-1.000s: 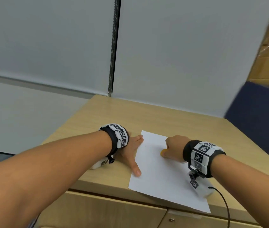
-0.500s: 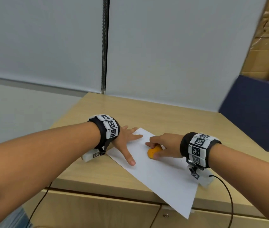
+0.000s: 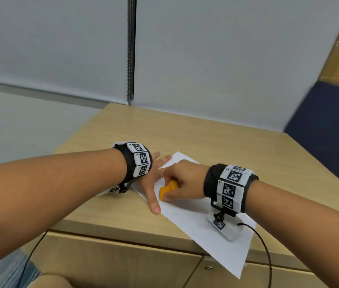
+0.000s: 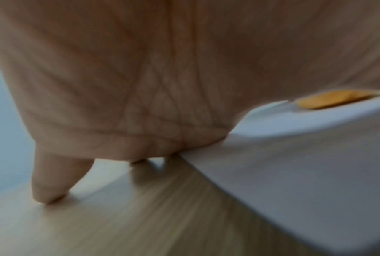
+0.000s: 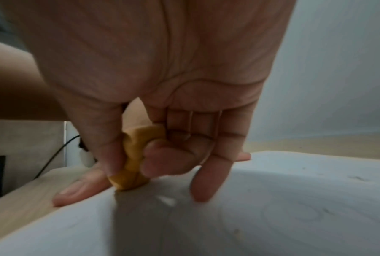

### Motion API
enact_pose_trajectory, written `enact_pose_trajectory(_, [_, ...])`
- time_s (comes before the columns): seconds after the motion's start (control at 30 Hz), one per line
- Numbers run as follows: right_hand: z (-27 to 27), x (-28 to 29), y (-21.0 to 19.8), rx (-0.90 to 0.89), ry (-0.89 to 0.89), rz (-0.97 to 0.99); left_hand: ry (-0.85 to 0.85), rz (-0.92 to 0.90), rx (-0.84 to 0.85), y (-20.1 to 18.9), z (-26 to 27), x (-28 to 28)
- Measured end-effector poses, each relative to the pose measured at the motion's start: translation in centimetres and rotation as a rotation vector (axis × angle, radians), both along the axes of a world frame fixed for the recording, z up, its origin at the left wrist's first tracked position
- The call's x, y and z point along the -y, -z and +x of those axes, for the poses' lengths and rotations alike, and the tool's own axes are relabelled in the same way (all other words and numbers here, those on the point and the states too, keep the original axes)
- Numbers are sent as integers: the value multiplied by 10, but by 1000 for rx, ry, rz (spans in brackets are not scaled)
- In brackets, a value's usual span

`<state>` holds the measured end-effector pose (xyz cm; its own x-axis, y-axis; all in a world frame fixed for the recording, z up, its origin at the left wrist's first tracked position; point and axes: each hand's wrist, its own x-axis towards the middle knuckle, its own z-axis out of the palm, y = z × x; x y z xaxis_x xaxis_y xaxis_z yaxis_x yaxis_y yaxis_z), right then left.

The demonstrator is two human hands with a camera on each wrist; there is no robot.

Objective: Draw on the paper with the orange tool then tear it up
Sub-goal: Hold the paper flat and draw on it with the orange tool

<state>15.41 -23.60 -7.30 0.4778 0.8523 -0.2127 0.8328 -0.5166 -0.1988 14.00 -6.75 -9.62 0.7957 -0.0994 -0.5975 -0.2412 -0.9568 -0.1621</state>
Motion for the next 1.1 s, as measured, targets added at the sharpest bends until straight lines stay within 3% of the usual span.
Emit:
enact_pose_trajectory(0.17, [20,-13,-2,120,130,37,29,-21,23,7,3,-1])
enact_pose_trajectory(0.3, [7,-8,-5,-320,102,-46,0,-20,31,2,-1,0])
enact_pose_trajectory(0.33, [9,-8,-6,-319,107,-48,-7,-21,36,2,-1,-1])
enact_pose_trajectory(0.47, [24,-18,-13,-2,197,-12,-10,16,19,-10,-4,8])
enact_pose_trajectory(0.63, [4,-18,-10,-173,86,-54,-79,39,7,-26,-14,17])
enact_pose_trajectory(0.77, [24,-19,-20,55,210,-34,-2,44,29,-20,-11,13])
enact_pose_trajectory(0.93, [4,-16,-10,-120,135,-62,-46,46,2,-19,-9,13])
enact_pose_trajectory(1.1, [22,-19,-23,61,300,-58,-9,-5,49,-23,-15,16])
